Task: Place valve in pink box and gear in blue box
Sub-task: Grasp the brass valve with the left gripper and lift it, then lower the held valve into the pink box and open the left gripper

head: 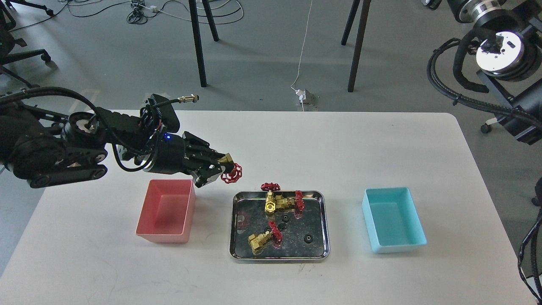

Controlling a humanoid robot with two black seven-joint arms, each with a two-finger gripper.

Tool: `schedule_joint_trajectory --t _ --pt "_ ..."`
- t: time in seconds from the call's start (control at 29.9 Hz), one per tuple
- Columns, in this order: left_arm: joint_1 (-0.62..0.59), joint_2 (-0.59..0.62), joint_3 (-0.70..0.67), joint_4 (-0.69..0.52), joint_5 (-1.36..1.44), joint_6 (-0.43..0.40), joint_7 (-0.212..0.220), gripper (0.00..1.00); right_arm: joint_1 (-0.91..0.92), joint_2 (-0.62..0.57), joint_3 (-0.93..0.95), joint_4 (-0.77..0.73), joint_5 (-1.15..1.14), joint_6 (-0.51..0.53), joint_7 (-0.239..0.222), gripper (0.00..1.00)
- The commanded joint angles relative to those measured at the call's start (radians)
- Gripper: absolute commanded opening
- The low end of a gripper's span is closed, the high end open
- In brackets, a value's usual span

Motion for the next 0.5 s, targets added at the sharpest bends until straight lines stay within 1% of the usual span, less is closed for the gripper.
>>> schedule_joint_trajectory --t 0.0,0.07,0.17,0.47 --pt "0.008 0.098 0.008 -0.001 0.046 0.001 0.000 0.10 0.004 0.007 0.000 0.000 0.001 -0.024 -0.002 1.00" --pt "0.023 0.138 0.009 -0.001 0.083 0.000 0.000 0.10 -0.005 0.007 -0.002 0.000 0.001 -0.023 0.000 1.00" --pt "0.093 0.159 0.000 0.011 0.112 0.001 0.000 0.10 -0.010 0.009 -0.006 0.000 0.001 -0.021 0.000 1.00" --pt "0.169 0.161 0.000 0.033 0.120 0.006 0.000 0.11 -0.025 0.007 -0.009 0.001 0.001 -0.020 0.000 1.00"
